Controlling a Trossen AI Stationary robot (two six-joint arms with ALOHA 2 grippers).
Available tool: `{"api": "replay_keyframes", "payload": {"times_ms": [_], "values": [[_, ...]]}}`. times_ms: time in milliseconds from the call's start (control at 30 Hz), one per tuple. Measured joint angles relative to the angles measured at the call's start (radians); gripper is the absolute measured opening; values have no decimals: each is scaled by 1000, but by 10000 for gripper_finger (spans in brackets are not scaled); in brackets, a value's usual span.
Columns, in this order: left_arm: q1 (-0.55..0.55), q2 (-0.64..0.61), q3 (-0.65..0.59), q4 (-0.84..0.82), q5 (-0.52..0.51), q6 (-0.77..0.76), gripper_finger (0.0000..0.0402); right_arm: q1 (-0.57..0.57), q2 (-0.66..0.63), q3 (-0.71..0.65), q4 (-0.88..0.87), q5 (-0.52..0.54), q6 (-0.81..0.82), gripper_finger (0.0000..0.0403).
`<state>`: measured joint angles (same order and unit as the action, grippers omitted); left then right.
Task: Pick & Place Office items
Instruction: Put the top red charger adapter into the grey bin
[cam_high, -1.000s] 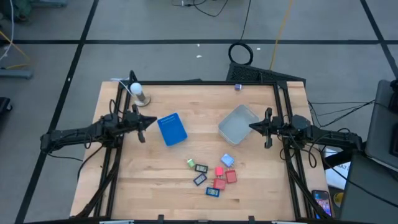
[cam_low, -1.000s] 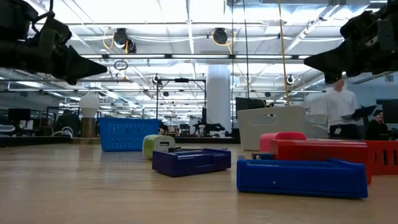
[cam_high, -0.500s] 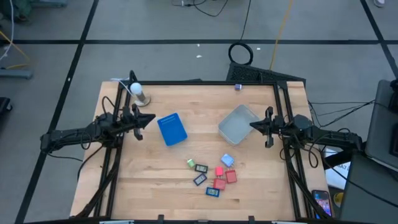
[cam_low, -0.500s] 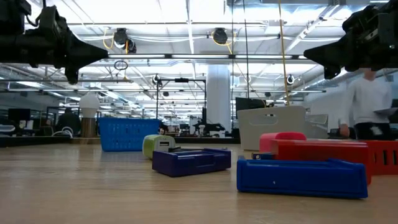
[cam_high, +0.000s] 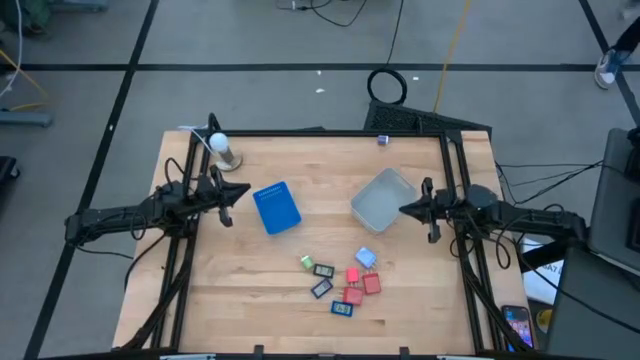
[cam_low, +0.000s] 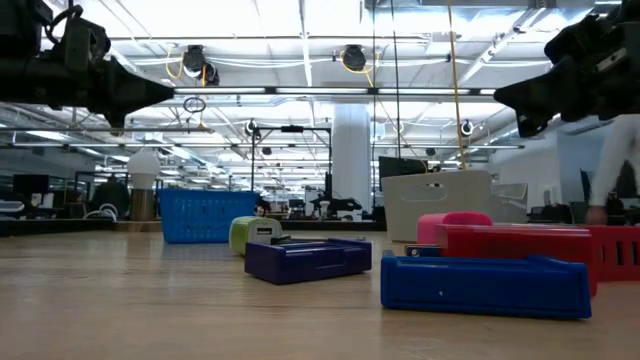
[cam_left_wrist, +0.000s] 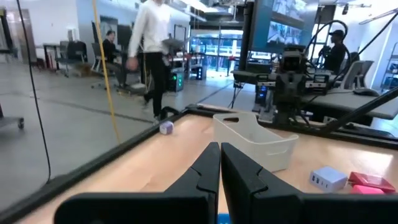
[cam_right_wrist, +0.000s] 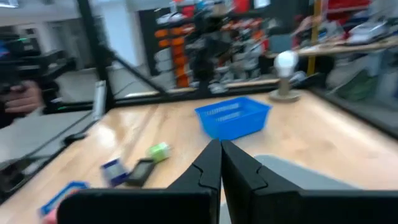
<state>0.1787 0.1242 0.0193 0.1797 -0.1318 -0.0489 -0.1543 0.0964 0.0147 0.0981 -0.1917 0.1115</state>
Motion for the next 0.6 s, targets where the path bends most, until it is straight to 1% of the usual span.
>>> {"api": "replay_keyframes", "payload": {"times_ms": [33,167,267,333,400,500,600], "values": [[0,0,0,-6,0,-16,14,0,10,0,2,-19,1,0],[0,9,1,-48,0,-102,14,0,47,0,30,-19,13,0],[-8,18,1,-57,40,-147,14,0,75,0,64,-17,7,0],[-21,29,1,-58,70,-157,14,0,92,0,65,-7,-6,0],[-35,38,1,-61,78,-158,14,0,109,0,67,20,-33,0],[-50,54,1,-84,51,-159,14,0,137,0,75,62,-71,0],[-52,60,1,-71,49,-158,14,0,158,0,111,60,-98,0]]}}
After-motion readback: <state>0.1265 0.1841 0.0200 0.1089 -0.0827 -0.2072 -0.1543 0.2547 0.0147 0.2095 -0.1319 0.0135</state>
